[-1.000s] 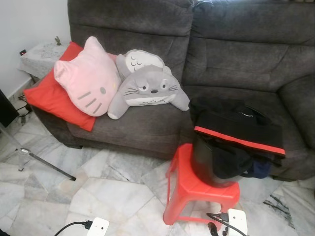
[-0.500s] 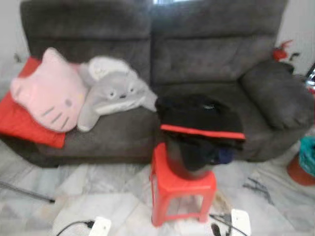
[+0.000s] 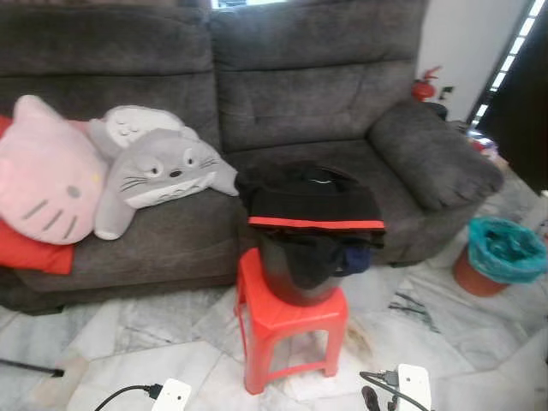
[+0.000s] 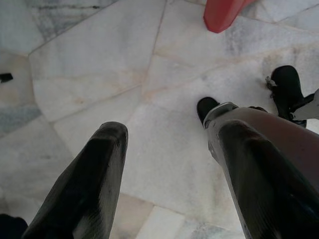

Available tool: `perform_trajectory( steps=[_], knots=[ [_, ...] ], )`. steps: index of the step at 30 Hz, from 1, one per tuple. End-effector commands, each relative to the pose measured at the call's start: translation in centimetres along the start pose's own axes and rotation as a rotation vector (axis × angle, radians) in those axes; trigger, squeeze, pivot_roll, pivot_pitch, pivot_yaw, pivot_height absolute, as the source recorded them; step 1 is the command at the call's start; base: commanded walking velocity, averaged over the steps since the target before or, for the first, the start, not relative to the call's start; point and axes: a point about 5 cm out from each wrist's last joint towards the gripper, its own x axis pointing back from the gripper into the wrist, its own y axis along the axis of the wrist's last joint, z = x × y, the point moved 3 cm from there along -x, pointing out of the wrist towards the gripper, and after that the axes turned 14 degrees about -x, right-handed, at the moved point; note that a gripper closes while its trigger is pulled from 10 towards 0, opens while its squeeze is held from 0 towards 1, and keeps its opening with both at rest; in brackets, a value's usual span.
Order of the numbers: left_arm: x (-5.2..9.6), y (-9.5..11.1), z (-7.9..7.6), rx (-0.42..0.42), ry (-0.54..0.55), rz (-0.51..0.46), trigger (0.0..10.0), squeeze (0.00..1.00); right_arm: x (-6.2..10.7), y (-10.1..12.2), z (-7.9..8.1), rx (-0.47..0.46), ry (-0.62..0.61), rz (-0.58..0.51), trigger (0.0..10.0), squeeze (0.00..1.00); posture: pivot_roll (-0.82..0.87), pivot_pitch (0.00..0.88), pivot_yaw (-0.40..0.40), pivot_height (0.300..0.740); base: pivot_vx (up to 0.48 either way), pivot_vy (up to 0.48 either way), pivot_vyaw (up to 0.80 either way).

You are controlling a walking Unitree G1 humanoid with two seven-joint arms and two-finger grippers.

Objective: Hang hanger

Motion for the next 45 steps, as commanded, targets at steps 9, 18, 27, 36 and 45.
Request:
perform_trajectory(
  steps=[9,18,27,36,45],
  knots=[
    [0.04,-0.32,-0.09,-0.028,-0.001,0.012,10.0,0.00,0.04,0.37,-0.32,0.031,-0.022,-0.027,10.0,0.00,-0.08,0.000,-0.016,0.740,0.000,0.000,0.09],
    [0.06,-0.44,-0.04,-0.028,0.002,0.016,10.0,0.00,0.04,0.38,-0.34,0.018,-0.022,-0.029,10.0,0.00,-0.08,0.000,-0.017,0.740,0.000,0.000,0.39],
    [0.06,-0.41,-0.08,-0.028,0.001,0.015,10.0,0.00,0.06,0.42,-0.39,0.015,-0.029,-0.038,10.0,0.00,-0.08,0.000,-0.016,0.740,0.000,0.000,0.00],
    [0.07,-0.50,-0.09,-0.026,0.002,0.018,10.0,0.00,0.08,0.49,-0.48,0.017,-0.036,-0.044,10.0,0.00,-0.08,0.000,-0.016,0.740,0.000,-0.082,0.00],
    [0.07,-0.49,0.03,-0.022,0.006,0.018,10.0,0.00,0.06,0.62,-0.51,0.017,-0.036,-0.046,10.0,0.00,-0.09,0.000,-0.017,0.740,0.000,-0.083,0.00]
  ],
)
